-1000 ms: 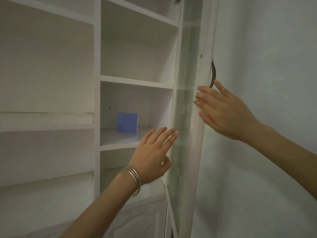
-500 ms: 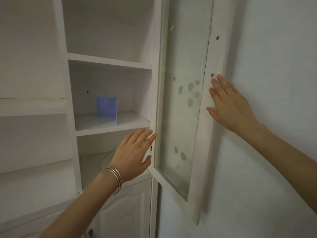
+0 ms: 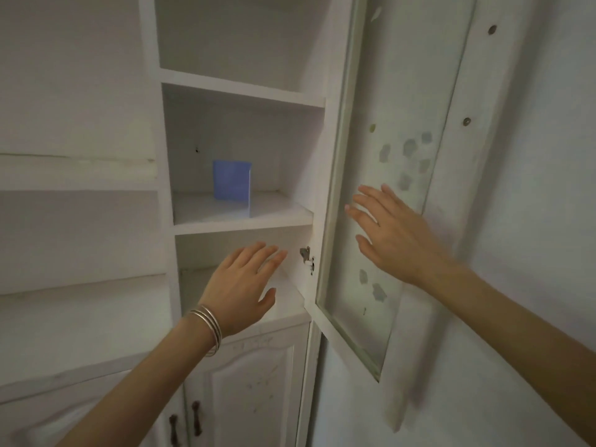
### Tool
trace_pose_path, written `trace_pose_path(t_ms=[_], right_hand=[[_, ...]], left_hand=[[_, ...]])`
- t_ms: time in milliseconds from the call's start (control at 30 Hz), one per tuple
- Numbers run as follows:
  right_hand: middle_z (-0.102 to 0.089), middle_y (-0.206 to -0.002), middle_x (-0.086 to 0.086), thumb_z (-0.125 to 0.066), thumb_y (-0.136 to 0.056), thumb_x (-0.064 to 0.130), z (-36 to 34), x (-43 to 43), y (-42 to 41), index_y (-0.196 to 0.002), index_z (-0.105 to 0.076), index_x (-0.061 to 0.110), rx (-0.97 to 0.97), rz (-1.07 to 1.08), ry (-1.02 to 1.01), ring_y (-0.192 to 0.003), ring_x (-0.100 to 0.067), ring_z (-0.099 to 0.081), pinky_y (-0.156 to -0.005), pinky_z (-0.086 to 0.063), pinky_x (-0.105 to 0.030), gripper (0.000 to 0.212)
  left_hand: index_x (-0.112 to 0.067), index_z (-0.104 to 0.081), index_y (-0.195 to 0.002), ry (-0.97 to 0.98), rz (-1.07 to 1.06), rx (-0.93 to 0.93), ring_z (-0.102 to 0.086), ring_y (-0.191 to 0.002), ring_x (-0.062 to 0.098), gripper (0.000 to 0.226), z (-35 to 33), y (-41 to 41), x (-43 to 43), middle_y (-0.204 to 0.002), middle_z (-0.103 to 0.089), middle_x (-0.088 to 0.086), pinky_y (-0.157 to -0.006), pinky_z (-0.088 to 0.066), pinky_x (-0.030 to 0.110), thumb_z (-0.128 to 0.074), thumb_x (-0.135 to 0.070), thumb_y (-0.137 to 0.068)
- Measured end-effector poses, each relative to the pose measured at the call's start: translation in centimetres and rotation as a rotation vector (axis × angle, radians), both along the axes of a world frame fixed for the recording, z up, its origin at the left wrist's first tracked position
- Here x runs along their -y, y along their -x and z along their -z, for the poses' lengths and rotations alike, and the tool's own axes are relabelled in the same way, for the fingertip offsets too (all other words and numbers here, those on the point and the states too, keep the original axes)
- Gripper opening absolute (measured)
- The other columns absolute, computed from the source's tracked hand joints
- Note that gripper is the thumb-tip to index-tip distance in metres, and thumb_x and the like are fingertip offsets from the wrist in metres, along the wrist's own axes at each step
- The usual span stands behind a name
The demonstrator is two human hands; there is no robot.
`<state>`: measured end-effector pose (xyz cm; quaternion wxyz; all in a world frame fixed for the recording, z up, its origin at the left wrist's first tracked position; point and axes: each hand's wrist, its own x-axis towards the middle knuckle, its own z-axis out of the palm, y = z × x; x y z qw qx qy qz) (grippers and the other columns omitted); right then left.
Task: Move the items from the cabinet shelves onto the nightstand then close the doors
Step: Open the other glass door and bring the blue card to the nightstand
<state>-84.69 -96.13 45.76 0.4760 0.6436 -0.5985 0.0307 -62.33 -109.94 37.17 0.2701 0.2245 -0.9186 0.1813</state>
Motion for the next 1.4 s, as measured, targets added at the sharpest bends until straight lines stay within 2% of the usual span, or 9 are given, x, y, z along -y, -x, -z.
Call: trace_pose_path(t_ms=[133,267,367,500,667,867,1033,1200,1400], right_hand=[[-0.061,-0.115,-0.019,-0.041,-0.084,0.021,1.7,4.8,-1.1,-0.115,-0.06,-0.001,0.104,-0.115,-0.07,-0.113,-0.034,-0.054,-0.1,-0.042,-0.048,0.043],[-0.061,-0.112,-0.018,-0.059,-0.077,0.015,2.3,10.1,-2.2,-0.114,-0.06,0.001,0.202,-0.176,-0.084,-0.106,-0.034,-0.057,-0.09,-0.046,-0.044,0.04],[-0.059,-0.116,-0.017,-0.056,-0.08,0.016,1.8,14.4,-2.8,-0.118,-0.057,0.002,0.32,-0.185,-0.092,-0.105,-0.034,-0.056,-0.083,-0.049,-0.043,0.04],[-0.043,-0.136,-0.008,-0.049,-0.092,0.027,0.8,20.4,-3.4,-0.138,-0.037,0.012,0.525,-0.137,-0.114,-0.123,-0.024,-0.041,-0.094,-0.04,-0.036,0.05],[-0.043,-0.139,-0.013,-0.049,-0.093,0.034,0.1,26.7,-4.0,-0.142,-0.027,0.01,0.755,-0.106,-0.109,-0.125,-0.028,-0.041,-0.096,-0.037,-0.036,0.059],[-0.057,-0.125,-0.017,-0.058,-0.088,0.037,-0.5,32.6,-3.7,-0.135,-0.037,0.009,0.91,-0.12,-0.041,-0.11,-0.034,-0.056,-0.086,-0.048,-0.043,0.059],[-0.067,-0.101,-0.022,-0.055,-0.084,0.014,-0.8,34.5,-2.5,-0.129,-0.048,0.009,0.879,-0.05,0.05,-0.092,-0.039,-0.06,-0.069,-0.045,-0.037,0.046],[-0.069,-0.092,-0.022,-0.056,-0.082,0.007,-1.4,33.0,-0.2,-0.124,-0.056,0.008,0.948,-0.1,0.166,-0.088,-0.039,-0.062,-0.071,-0.046,-0.037,0.042],[-0.074,-0.088,-0.011,-0.062,-0.083,0.01,-3.8,28.5,1.4,-0.106,-0.067,0.01,1.131,-0.262,0.349,-0.087,-0.022,-0.068,-0.074,-0.05,-0.032,0.023]], left_hand=[[-0.012,-0.053,-0.128,-0.019,-0.062,-0.001,-0.056,-0.114,0.029,0.059,0.1,-1.8,3.0,-0.125,-0.059,0.008,-0.09,-0.047,0.042,-0.038,-0.039,-0.078],[-0.011,-0.054,-0.127,-0.007,-0.105,-0.011,-0.056,-0.114,0.03,0.06,-0.6,-2.8,7.1,-0.123,-0.06,0.008,-0.088,-0.048,0.042,-0.039,-0.038,-0.075],[-0.009,-0.055,-0.126,0.009,-0.113,-0.011,-0.056,-0.113,0.031,0.061,-1.5,-2.8,10.2,-0.122,-0.061,0.009,-0.089,-0.047,0.042,-0.038,-0.038,-0.074],[-0.01,-0.056,-0.124,0.019,-0.118,-0.033,-0.058,-0.11,0.031,0.059,-2.8,-2.2,14.4,-0.12,-0.062,0.009,-0.087,-0.049,0.041,-0.039,-0.037,-0.075],[-0.01,-0.056,-0.123,0.028,-0.1,-0.051,-0.057,-0.111,0.029,0.056,-3.6,-1.9,19.3,-0.121,-0.061,0.008,-0.084,-0.05,0.039,-0.04,-0.035,-0.075],[-0.01,-0.052,-0.129,0.056,-0.081,-0.069,-0.054,-0.114,0.027,0.059,-5.0,-1.7,23.5,-0.123,-0.059,0.008,-0.085,-0.049,0.039,-0.041,-0.036,-0.076],[-0.011,-0.05,-0.131,0.083,-0.061,-0.077,-0.053,-0.116,0.026,0.059,-5.2,-1.1,25.4,-0.124,-0.058,0.007,-0.086,-0.048,0.037,-0.04,-0.035,-0.078],[-0.01,-0.05,-0.13,0.107,-0.03,-0.105,-0.051,-0.116,0.027,0.057,-5.6,-0.2,26.0,-0.125,-0.057,0.008,-0.088,-0.048,0.038,-0.041,-0.033,-0.078],[-0.007,-0.055,-0.125,0.088,-0.049,-0.142,-0.054,-0.113,0.031,0.055,-5.7,0.3,24.7,-0.122,-0.059,0.013,-0.084,-0.05,0.041,-0.039,-0.03,-0.078]])
